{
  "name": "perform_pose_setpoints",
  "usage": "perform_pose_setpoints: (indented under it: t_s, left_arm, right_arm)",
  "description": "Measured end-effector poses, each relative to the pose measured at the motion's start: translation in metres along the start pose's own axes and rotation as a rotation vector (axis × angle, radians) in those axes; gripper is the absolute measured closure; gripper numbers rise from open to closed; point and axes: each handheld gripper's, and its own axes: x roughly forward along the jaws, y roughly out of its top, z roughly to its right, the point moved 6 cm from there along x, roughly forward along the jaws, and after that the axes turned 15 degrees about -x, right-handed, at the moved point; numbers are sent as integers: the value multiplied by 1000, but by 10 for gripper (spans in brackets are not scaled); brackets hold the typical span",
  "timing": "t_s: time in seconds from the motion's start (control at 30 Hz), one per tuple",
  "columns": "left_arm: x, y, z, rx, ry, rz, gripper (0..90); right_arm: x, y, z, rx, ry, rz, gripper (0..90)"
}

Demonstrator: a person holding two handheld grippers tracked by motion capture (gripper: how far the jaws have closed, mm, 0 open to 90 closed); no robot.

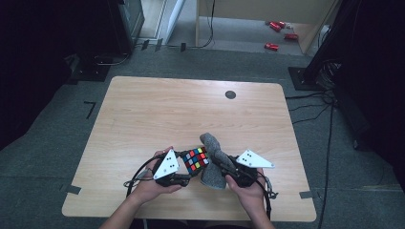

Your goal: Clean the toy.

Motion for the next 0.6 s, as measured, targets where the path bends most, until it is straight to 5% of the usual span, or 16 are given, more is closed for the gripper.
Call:
perform_pose_setpoints:
  t_s: [0.1, 0.2, 0.4, 0.6]
  left_arm:
    - [4, -2, 5, 14, -5, -16, 342]
    - [4, -2, 7, 19, -4, -17, 342]
    - [1, 1, 5, 8, -7, -5, 342]
    - [5, -2, 11, 12, -13, -12, 342]
  right_arm:
    - [0, 11, -13, -17, 49, 44, 692]
    - [1, 14, -16, -36, 42, 41, 689]
    - [-1, 2, 0, 14, -5, 4, 691]
    - [-1, 18, -19, -17, 36, 34, 690]
